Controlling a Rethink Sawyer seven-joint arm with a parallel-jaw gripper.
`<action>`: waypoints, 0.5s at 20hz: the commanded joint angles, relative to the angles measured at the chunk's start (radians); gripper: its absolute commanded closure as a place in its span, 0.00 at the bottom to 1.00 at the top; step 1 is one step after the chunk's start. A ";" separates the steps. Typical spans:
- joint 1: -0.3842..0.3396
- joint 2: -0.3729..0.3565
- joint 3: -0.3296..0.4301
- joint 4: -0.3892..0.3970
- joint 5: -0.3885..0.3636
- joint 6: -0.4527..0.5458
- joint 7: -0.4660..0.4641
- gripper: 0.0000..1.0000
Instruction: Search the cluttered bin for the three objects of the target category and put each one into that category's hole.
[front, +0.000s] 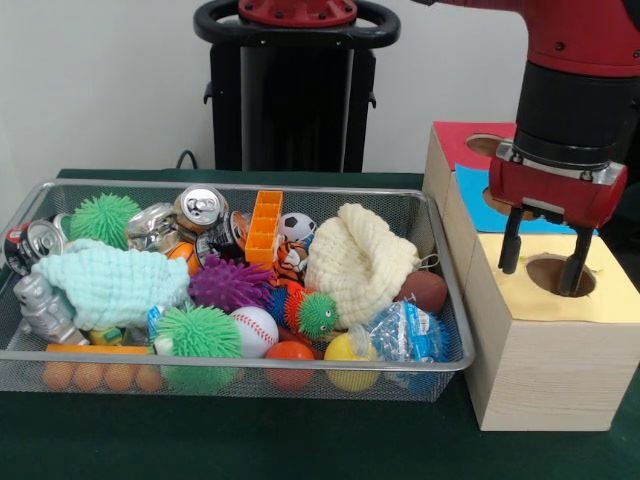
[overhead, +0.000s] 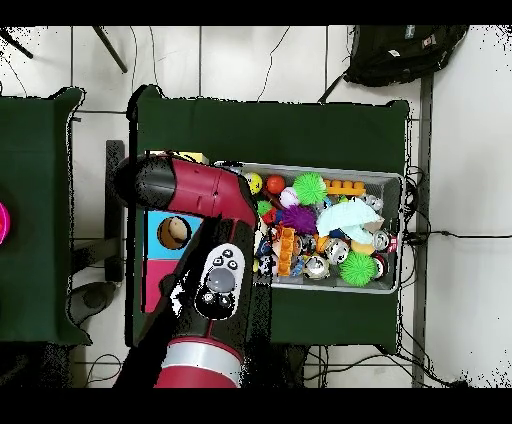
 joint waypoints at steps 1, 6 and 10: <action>-0.027 0.014 0.040 0.086 -0.015 -0.002 0.148 0.00; -0.031 -0.041 0.027 0.097 -0.032 0.057 0.117 0.00; -0.067 -0.075 0.037 0.114 -0.049 0.071 0.058 0.00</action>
